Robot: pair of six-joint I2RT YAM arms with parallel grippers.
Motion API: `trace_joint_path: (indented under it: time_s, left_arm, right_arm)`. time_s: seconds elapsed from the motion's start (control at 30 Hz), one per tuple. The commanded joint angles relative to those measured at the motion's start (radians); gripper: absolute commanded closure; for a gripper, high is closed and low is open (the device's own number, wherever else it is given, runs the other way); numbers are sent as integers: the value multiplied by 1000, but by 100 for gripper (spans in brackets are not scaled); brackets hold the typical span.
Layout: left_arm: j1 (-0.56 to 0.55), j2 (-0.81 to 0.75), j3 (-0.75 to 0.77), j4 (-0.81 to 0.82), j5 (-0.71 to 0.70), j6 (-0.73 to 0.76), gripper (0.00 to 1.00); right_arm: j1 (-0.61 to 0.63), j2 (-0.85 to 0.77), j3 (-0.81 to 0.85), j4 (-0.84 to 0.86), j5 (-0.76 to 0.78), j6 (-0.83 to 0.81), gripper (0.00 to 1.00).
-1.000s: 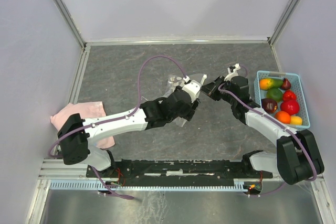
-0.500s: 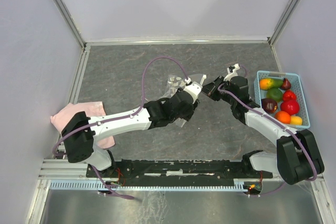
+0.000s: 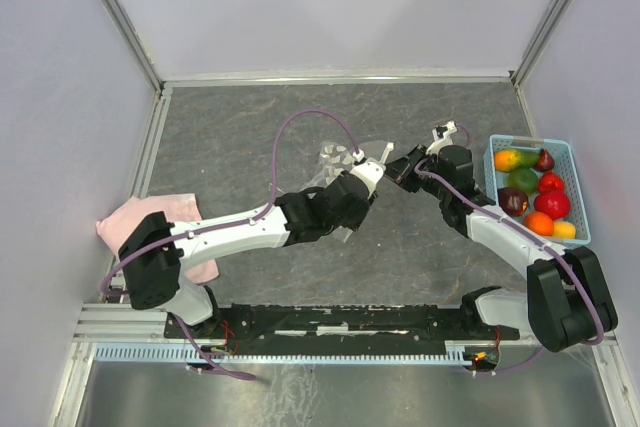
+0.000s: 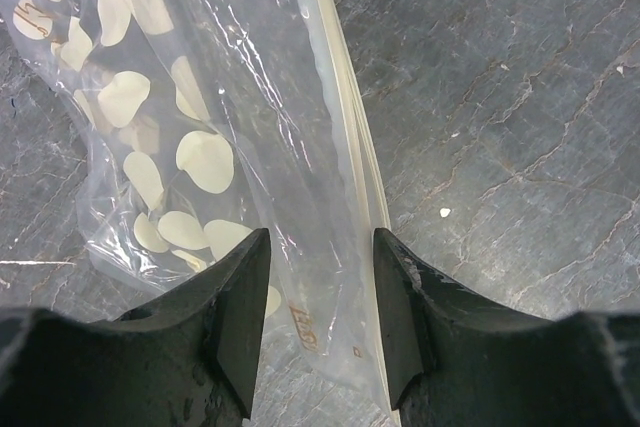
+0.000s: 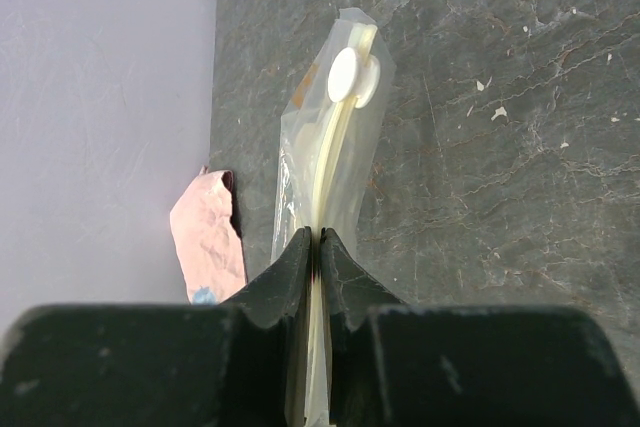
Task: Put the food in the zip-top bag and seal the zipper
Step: Open the zipper of the food storage bag.
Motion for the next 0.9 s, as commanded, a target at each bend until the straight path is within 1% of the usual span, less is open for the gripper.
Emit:
trace_joint_path:
  time_s: [0.0, 0.3, 0.4, 0.43, 0.47, 0.53, 0.6, 0.7, 0.73, 0.87]
  left_arm:
    - [4, 19, 1, 19, 8, -41, 47]
    - [4, 62, 5, 20, -18, -54, 47]
    - [4, 71, 15, 21, -29, -55, 49]
    - [3, 73, 17, 24, -35, -55, 52]
    - [4, 75, 19, 25, -42, -57, 57]
    - [3, 67, 23, 25, -54, -55, 72]
    - [4, 57, 22, 25, -54, -55, 81]
    - [4, 33, 13, 25, -56, -62, 94]
    - [4, 26, 12, 25, -56, -64, 97]
    - [4, 1, 7, 25, -63, -75, 97]
  right_arm:
    - [7, 1, 23, 46, 0, -7, 86]
    - [11, -1, 17, 51, 1, 1, 86]
    - [15, 0, 12, 54, 1, 2, 85]
    - [17, 1, 10, 55, 1, 2, 85]
    - [18, 1, 8, 56, 1, 2, 84]
    - [20, -5, 6, 55, 1, 0, 82]
    - [20, -12, 5, 50, 1, -6, 80]
    - [21, -29, 5, 35, 4, -22, 73]
    - [20, -37, 5, 29, 7, -28, 71]
    - [28, -75, -4, 1, 14, -62, 61]
